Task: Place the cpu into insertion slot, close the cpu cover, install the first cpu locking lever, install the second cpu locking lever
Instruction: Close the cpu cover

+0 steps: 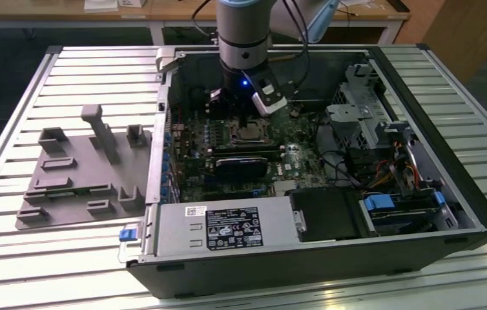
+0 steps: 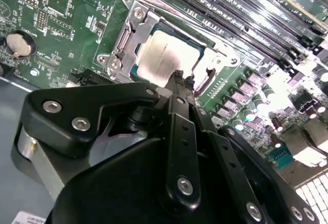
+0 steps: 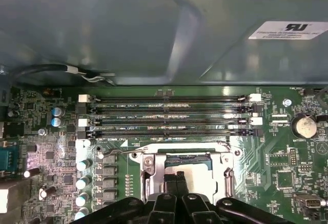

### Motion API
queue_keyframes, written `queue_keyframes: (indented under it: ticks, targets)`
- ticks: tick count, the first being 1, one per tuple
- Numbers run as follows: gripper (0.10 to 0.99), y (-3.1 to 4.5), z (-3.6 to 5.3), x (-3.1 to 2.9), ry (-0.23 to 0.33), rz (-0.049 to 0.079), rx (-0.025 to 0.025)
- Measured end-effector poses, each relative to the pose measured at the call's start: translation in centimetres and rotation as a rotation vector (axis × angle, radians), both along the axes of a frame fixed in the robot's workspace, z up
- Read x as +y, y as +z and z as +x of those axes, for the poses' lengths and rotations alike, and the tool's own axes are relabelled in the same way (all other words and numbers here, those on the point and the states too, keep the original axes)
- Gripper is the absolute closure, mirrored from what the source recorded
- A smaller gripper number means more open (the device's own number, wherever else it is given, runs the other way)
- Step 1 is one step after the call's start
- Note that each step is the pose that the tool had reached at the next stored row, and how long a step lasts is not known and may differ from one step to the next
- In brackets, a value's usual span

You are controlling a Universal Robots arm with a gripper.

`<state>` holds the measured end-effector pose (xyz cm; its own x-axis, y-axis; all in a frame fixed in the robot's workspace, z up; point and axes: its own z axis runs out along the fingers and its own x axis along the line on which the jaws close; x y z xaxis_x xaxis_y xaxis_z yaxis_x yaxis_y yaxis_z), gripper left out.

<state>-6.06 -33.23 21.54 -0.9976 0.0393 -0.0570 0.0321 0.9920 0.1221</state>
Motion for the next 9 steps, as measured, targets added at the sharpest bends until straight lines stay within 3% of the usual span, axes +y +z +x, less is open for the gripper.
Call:
queue_keyframes:
  ticks: [9]
  targets:
    - [0.984, -0.10, -0.35, -0.02, 0.010, 0.000, -0.0001]
